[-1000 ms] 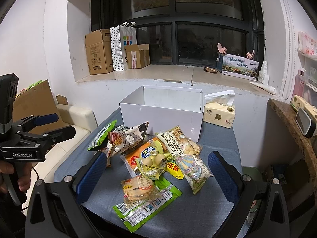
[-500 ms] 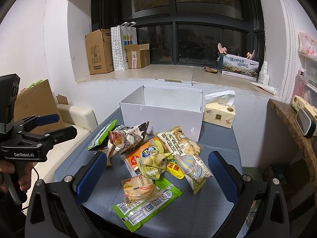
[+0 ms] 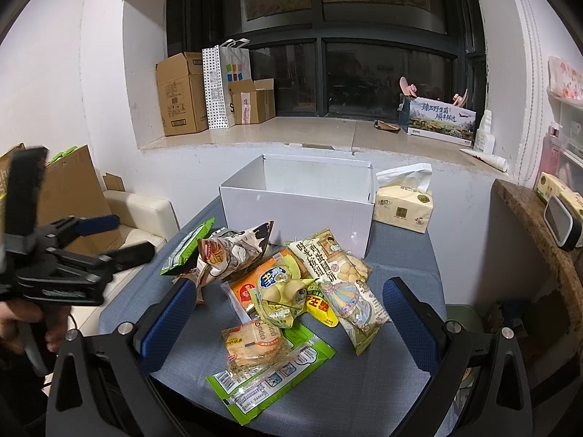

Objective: Organize snacks
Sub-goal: 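Drop the bread bag with the left gripper while the right drops a cake bag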

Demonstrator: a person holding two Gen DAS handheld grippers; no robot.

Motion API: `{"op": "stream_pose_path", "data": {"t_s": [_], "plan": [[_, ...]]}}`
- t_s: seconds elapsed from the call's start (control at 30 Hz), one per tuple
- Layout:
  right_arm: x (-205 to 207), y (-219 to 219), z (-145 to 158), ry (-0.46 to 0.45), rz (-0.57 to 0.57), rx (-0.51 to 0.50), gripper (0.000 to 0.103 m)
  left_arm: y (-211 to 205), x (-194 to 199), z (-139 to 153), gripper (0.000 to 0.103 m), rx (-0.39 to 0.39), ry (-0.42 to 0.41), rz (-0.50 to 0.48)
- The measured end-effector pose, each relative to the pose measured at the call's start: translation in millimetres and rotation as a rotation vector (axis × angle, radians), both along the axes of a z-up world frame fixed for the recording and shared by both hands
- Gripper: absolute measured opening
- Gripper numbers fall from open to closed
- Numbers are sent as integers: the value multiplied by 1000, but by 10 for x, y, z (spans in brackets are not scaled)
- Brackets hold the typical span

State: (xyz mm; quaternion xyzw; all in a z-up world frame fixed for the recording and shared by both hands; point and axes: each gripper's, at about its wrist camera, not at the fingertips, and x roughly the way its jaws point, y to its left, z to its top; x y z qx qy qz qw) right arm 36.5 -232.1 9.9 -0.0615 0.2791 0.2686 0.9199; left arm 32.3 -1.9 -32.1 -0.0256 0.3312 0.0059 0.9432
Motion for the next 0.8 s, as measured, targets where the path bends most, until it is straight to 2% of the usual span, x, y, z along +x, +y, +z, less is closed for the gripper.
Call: {"op": "stream_pose_path", "data": {"t_s": [0.1,0.23,0.3,0.4,0.43,0.47,0.5,0.57,0.6,0.8], "plan": [[24,-6,-29,9,-2,0,103,-21,217,-185,103,10,26,-21],[39,-34,-43,14,-9,5,103,-127,567,-476,103,98,80,-28],[51,-54,-49,17,-11,7,103,-170,736,-593,103,116,98,-43],[65,-83,-63,25,-21,10,103,-208,951,-745,103,173,121,-23],[69,-100,-69,27,-24,14,103,-214,998,-784,99,182,127,-22],[74,-114,-68,29,-25,16,103,-210,1045,-828,84,182,139,-23],[77,-130,-75,31,-28,17,103,-200,1090,-868,62,175,150,-19],[85,-146,-84,34,-34,19,103,-185,1115,-904,45,163,155,-12],[91,-160,-96,36,-37,21,103,-173,1091,-887,40,155,151,-17],[180,-242,-184,67,-58,30,103,-88,756,-663,38,60,71,-68]]}}
